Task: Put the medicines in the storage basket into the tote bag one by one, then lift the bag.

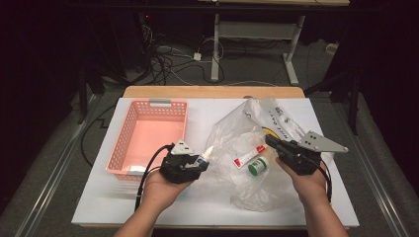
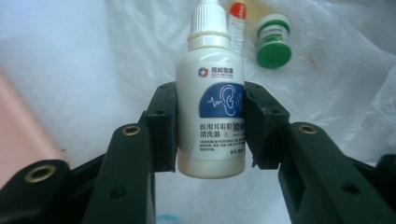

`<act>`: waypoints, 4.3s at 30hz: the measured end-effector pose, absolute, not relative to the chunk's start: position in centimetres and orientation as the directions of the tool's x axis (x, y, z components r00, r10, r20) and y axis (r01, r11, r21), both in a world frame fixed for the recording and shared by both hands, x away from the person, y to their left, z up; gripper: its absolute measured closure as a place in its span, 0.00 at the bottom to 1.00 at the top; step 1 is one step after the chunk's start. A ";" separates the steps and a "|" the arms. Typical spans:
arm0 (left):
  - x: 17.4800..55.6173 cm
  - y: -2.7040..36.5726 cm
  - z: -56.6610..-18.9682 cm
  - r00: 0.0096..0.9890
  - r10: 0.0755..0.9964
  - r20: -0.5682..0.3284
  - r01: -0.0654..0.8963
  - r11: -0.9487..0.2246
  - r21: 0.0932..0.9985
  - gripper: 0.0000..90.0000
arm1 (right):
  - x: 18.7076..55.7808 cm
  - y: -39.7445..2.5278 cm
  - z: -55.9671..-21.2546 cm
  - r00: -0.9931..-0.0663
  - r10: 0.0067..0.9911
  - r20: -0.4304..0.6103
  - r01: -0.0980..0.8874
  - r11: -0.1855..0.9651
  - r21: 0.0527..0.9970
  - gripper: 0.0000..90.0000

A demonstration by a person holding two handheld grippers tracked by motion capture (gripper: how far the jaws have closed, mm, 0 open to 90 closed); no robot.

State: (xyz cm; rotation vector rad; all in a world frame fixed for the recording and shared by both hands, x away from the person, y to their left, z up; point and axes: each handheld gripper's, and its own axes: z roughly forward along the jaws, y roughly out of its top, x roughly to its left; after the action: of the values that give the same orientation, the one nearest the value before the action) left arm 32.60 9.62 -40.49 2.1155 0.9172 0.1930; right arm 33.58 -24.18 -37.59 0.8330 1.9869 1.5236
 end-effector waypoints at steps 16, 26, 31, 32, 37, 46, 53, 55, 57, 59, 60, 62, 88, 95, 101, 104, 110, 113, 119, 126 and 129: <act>33.7 3.4 -42.1 0.782 0.601 -0.162 0.519 -0.486 0.703 0.65 | 33.5 -24.0 -37.6 -0.694 0.720 -0.023 0.165 0.189 0.968 1.00; 36.9 0.4 -43.4 0.763 0.627 -0.159 0.536 -0.476 0.698 0.65 | 33.7 -24.0 -37.8 -0.694 0.720 -0.020 0.173 0.194 0.966 1.00; 38.4 -0.9 -43.8 0.749 0.643 -0.159 0.543 -0.459 0.703 0.65 | 33.8 -24.0 -37.9 -0.694 0.719 -0.021 0.171 0.194 0.966 1.00; 38.7 -1.3 -43.8 0.743 0.652 -0.154 0.544 -0.454 0.705 0.65 | 33.8 -24.1 -37.9 -0.696 0.718 -0.022 0.169 0.193 0.966 1.00; 40.3 -2.5 -43.8 0.734 0.668 -0.125 0.546 -0.471 0.693 0.65 | 33.9 -24.2 -38.0 -0.692 0.721 -0.014 0.176 0.187 0.967 1.00; 42.6 -3.4 -44.5 0.689 0.719 -0.097 0.565 -0.447 0.694 0.65 | 34.1 -24.2 -38.3 -0.691 0.723 -0.007 0.188 0.188 0.964 1.00; 43.2 -3.8 -45.2 0.679 0.726 -0.109 0.579 -0.438 0.688 0.64 | 34.3 -23.9 -38.6 -0.691 0.723 -0.001 0.201 0.194 0.960 1.00; 43.3 -3.7 -45.2 0.686 0.718 -0.116 0.573 -0.436 0.694 0.62 | 34.4 -23.9 -38.8 -0.692 0.722 0.002 0.205 0.193 0.959 1.00; 43.2 -3.6 -45.0 0.690 0.715 -0.113 0.565 -0.434 0.702 0.55 | 34.5 -24.0 -38.9 -0.692 0.722 -0.001 0.204 0.196 0.959 1.00; 43.0 -3.5 -44.8 0.702 0.701 -0.126 0.564 -0.439 0.699 0.49 | 34.5 -24.0 -38.9 -0.692 0.722 0.002 0.206 0.194 0.959 1.00; 42.9 -3.4 -44.7 0.708 0.696 -0.121 0.562 -0.451 0.694 0.47 | 34.5 -24.0 -38.9 -0.690 0.724 0.002 0.206 0.194 0.959 1.00; 42.3 -3.2 -44.4 0.723 0.680 -0.120 0.550 -0.461 0.697 0.46 | 34.4 -24.0 -38.8 -0.690 0.724 -0.002 0.204 0.196 0.959 1.00; 32.3 4.8 -47.5 0.808 0.585 -0.067 0.469 -0.571 0.674 0.22 | 34.0 -24.0 -38.4 -0.686 0.727 -0.011 0.195 0.198 0.961 1.00; 34.3 3.8 -48.3 0.778 0.626 -0.057 0.495 -0.554 0.669 0.17 | 34.1 -23.9 -38.2 -0.688 0.725 -0.005 0.192 0.189 0.963 1.00; 34.7 3.1 -48.3 0.802 0.595 -0.050 0.467 -0.573 0.673 0.27 | 34.2 -23.9 -38.5 -0.683 0.731 -0.010 0.201 0.200 0.959 1.00; 34.8 2.9 -48.3 0.800 0.598 -0.051 0.466 -0.565 0.682 0.37 | 34.1 -23.9 -38.6 -0.681 0.732 -0.010 0.203 0.202 0.958 1.00; 34.4 2.8 -48.3 0.794 0.607 -0.020 0.446 -0.561 0.698 0.69 | 33.8 -24.2 -38.7 -0.681 0.732 -0.010 0.206 0.204 0.957 1.00; 34.2 2.5 -48.3 0.811 0.585 -0.005 0.421 -0.578 0.699 0.85 | 33.7 -24.3 -38.6 -0.678 0.735 -0.010 0.201 0.198 0.959 1.00; 34.4 2.7 -48.3 0.808 0.589 -0.032 0.437 -0.561 0.703 0.99 | 33.5 -24.5 -38.5 -0.676 0.737 -0.011 0.201 0.198 0.959 1.00; 34.1 3.8 -48.0 0.796 0.602 -0.071 0.431 -0.480 0.765 0.99 | 33.8 -24.4 -38.8 -0.678 0.735 -0.009 0.206 0.202 0.958 1.00; 34.1 4.2 -47.9 0.800 0.593 -0.094 0.421 -0.443 0.791 0.99 | 34.0 -24.3 -38.8 -0.676 0.737 -0.012 0.201 0.200 0.959 1.00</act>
State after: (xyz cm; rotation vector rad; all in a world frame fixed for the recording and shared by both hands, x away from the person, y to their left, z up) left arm 34.14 4.18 -47.86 2.1017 0.7484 0.2457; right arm 34.05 -24.34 -38.82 0.8709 2.0049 1.4909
